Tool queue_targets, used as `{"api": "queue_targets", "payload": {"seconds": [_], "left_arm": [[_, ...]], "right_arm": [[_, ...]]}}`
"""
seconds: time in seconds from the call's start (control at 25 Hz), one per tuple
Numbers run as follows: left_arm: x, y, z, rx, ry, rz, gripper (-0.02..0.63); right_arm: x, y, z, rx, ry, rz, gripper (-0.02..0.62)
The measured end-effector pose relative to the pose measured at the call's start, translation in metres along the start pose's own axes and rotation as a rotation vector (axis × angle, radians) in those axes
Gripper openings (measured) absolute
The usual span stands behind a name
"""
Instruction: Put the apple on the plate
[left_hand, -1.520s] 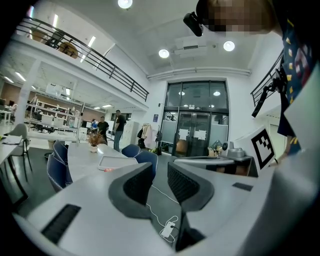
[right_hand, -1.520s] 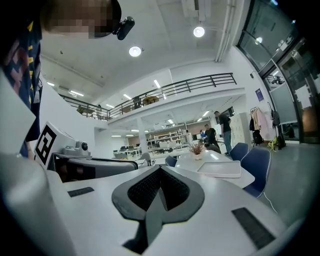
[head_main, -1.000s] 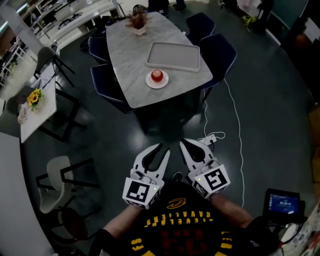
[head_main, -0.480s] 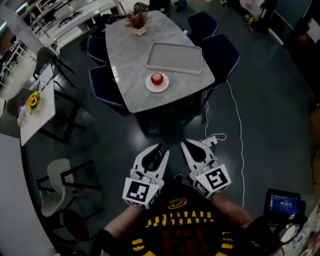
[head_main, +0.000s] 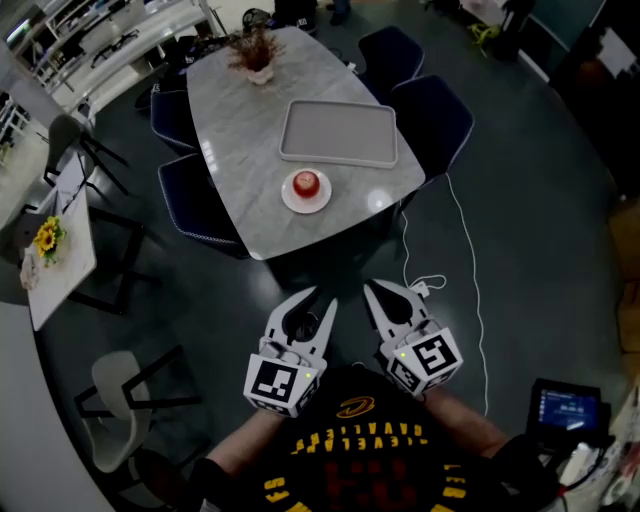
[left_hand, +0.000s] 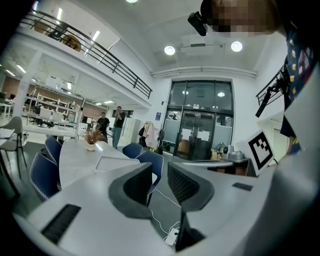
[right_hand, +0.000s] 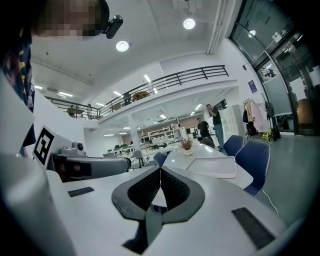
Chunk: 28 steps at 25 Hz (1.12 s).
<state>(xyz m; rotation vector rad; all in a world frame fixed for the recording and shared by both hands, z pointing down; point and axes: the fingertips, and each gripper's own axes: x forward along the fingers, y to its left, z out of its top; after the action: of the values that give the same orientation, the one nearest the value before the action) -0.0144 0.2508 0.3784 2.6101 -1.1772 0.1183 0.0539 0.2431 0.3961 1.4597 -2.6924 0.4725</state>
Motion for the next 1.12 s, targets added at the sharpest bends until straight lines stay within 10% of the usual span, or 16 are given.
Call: {"api": "queue_targets", "payload": {"seconds": [1.12], "left_arm": [[0.07, 0.161, 0.028, -0.076, 0.05, -0.099, 0.098]], "right_arm": [[0.158, -0.036, -0.002, 0.161, 0.075, -0.171, 0.006]]}}
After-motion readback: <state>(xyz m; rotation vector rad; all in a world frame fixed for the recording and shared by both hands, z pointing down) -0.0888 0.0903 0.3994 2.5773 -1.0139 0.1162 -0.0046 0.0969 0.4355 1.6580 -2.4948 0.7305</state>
